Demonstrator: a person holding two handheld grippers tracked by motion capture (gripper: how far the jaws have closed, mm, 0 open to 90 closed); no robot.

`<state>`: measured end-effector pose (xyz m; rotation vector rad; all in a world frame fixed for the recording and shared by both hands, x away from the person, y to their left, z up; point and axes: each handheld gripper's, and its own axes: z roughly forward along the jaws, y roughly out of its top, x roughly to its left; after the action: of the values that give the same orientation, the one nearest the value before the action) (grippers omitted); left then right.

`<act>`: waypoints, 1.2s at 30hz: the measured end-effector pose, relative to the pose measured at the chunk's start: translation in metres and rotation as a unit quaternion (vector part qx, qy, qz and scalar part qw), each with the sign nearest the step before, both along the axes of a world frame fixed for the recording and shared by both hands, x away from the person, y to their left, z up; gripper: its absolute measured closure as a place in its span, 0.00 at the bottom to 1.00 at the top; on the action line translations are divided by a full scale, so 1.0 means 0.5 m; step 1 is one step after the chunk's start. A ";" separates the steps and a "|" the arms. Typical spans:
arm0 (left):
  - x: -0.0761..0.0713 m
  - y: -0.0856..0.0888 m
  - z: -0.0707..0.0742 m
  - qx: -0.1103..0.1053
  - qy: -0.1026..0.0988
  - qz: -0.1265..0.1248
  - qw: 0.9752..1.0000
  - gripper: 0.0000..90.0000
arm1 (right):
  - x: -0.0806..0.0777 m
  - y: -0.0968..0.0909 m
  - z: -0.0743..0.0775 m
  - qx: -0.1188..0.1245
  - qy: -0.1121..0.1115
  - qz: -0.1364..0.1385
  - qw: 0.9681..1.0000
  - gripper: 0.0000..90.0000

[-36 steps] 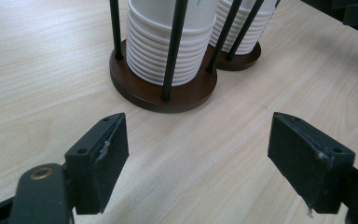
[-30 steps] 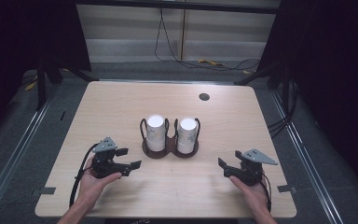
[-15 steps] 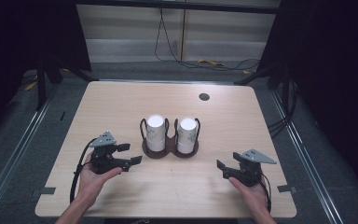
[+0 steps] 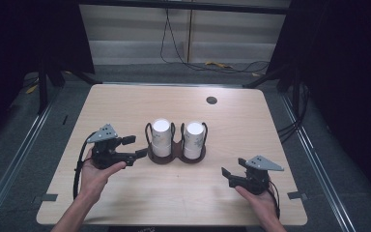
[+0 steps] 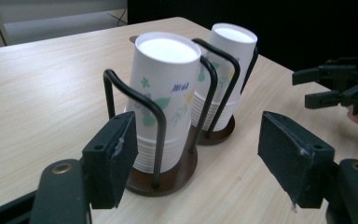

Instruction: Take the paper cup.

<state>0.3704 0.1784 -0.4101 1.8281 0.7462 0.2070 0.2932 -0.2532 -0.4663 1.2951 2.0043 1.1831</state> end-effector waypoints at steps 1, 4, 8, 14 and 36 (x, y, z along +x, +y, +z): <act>0.001 -0.003 0.002 0.002 0.000 -0.001 1.000 0.34 | 0.000 0.004 0.000 -0.003 -0.001 0.003 1.000 0.27; 0.004 -0.013 0.008 0.013 -0.008 -0.004 1.000 0.39 | 0.001 0.008 -0.001 -0.006 -0.001 0.006 1.000 0.27; 0.018 -0.022 0.017 0.022 -0.009 -0.004 1.000 0.39 | 0.005 0.015 -0.003 -0.009 0.003 0.015 1.000 0.27; 0.043 -0.033 0.037 0.012 -0.009 -0.002 1.000 0.39 | 0.002 0.014 -0.001 -0.007 0.001 0.021 1.000 0.27; 0.117 -0.097 0.079 0.084 0.009 -0.017 0.996 0.38 | 0.006 0.013 -0.004 -0.012 0.004 0.028 1.000 0.27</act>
<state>0.4289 0.1301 -0.3708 2.0033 0.7267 0.2371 0.2960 -0.2465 -0.4684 1.2424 2.0668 1.1760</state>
